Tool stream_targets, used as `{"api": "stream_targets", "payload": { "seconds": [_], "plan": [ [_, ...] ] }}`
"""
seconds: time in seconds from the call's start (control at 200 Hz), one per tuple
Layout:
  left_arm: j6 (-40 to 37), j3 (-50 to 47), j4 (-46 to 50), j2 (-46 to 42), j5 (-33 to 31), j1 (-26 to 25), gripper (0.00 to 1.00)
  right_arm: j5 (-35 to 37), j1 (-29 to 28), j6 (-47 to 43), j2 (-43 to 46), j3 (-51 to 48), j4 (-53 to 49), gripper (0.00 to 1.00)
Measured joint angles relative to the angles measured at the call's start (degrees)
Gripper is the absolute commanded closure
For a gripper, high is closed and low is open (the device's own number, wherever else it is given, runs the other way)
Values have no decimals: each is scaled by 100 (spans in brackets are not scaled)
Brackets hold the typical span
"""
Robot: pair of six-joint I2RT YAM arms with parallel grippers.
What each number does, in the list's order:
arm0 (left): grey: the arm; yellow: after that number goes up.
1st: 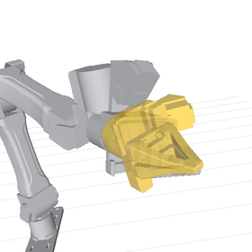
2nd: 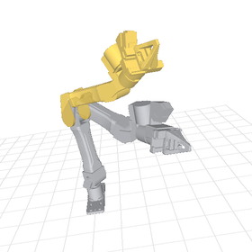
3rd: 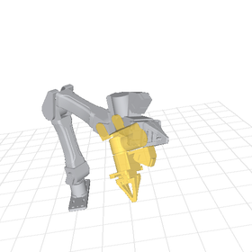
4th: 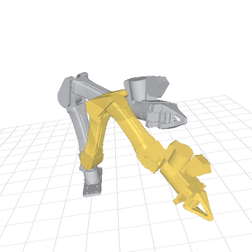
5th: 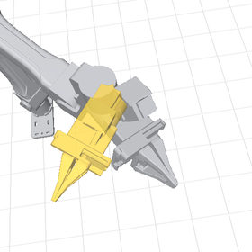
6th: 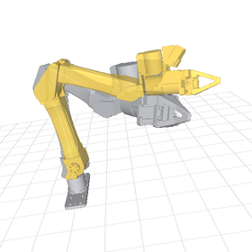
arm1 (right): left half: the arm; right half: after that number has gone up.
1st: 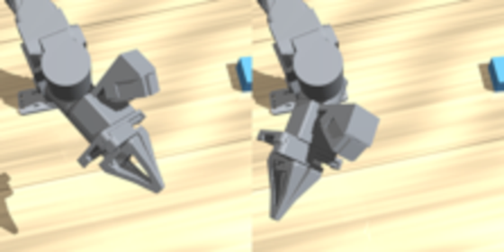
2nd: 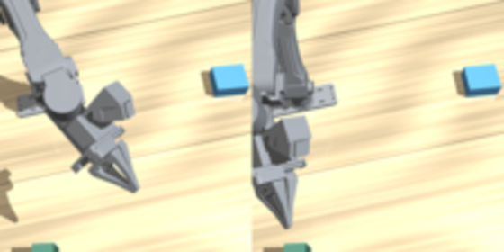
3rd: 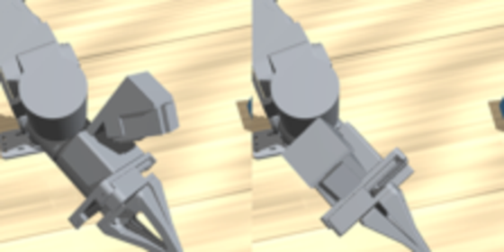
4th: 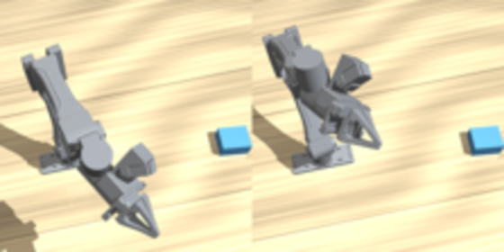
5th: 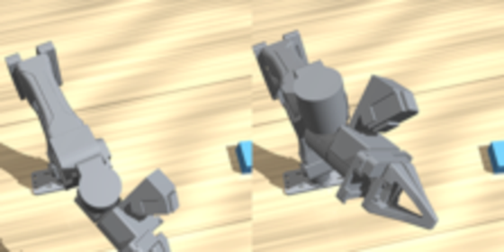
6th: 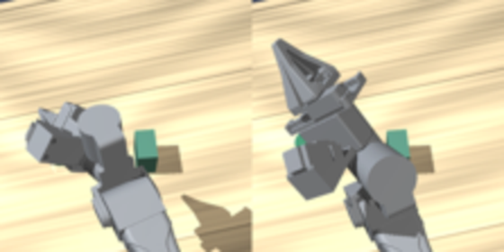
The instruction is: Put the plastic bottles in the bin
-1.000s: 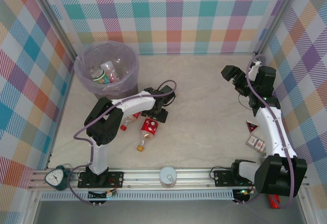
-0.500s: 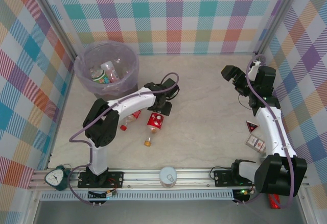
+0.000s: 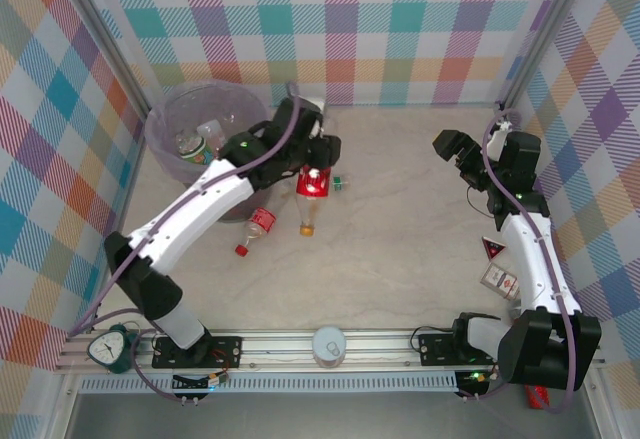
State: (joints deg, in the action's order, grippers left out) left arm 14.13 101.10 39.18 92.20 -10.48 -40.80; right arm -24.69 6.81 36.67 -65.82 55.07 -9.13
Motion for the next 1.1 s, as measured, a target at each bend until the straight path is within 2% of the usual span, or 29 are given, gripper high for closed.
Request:
{"api": "stream_targets", "payload": {
  "seconds": [0.12, 0.27, 0.565, 0.845, 1.1],
  "plan": [
    [-116, -9, -656, -415, -63, 310, 64, 0, 0, 0, 0, 0, 0, 1],
    [-201, -48, -1563, -870, -70, 754, 71, 0, 0, 0, 0, 0, 0, 1],
    [-177, -197, -2745, -1237, -197, 1731, 84, -2, 0, 0, 0, 0, 0, 1],
    [-269, 175, -2577, -1117, -426, 2841, 93, -52, 0, 0, 0, 0, 0, 1],
    [-833, 588, -2317, -710, -863, 3311, 97, -129, 0, -2, 0, 0, 0, 1]
  ]
}}
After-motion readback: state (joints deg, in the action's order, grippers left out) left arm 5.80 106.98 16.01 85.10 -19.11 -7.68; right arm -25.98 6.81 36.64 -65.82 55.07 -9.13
